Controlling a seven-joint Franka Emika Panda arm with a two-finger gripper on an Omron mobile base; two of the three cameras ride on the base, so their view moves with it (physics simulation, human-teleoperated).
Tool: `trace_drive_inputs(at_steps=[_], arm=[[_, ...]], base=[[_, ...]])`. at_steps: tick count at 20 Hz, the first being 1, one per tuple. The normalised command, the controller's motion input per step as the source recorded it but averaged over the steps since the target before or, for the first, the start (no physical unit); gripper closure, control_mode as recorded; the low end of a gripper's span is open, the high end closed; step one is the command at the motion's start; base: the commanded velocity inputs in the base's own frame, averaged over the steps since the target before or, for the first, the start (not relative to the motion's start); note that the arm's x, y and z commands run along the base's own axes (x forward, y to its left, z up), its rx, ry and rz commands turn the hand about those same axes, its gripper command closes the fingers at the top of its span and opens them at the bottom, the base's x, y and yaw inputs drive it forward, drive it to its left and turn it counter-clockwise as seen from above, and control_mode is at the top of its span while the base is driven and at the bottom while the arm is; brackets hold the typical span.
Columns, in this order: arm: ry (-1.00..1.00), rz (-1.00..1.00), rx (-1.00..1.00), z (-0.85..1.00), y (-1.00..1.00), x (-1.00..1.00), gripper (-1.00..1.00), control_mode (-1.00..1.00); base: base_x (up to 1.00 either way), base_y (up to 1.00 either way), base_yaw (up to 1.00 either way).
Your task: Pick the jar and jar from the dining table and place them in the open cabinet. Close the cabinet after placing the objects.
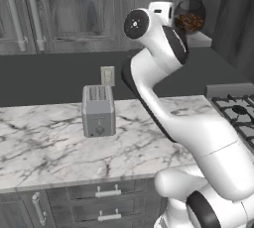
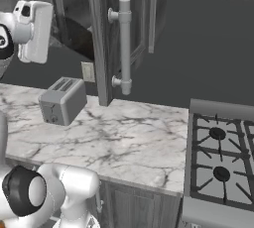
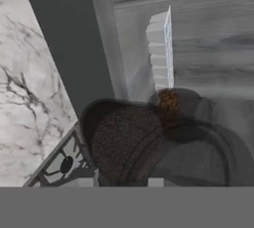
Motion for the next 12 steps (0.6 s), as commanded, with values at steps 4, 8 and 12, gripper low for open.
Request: trace_drive_inputs(at_steps=[4, 8, 12], arm=[[-0.19, 0.01, -0.01, 0.18, 0.07, -0.55, 1.00, -1.00], [-0.08, 0.02, 0.04, 0.24, 0.00, -0.02, 1.00, -1.00], [-0.02, 0.06, 0.11, 0.26, -0.04, 0.27, 1.00, -1.00]], base=[[0.00, 0.00, 0.00], [0.00, 0.00, 0.00], [0.00, 0.00, 0.00]])
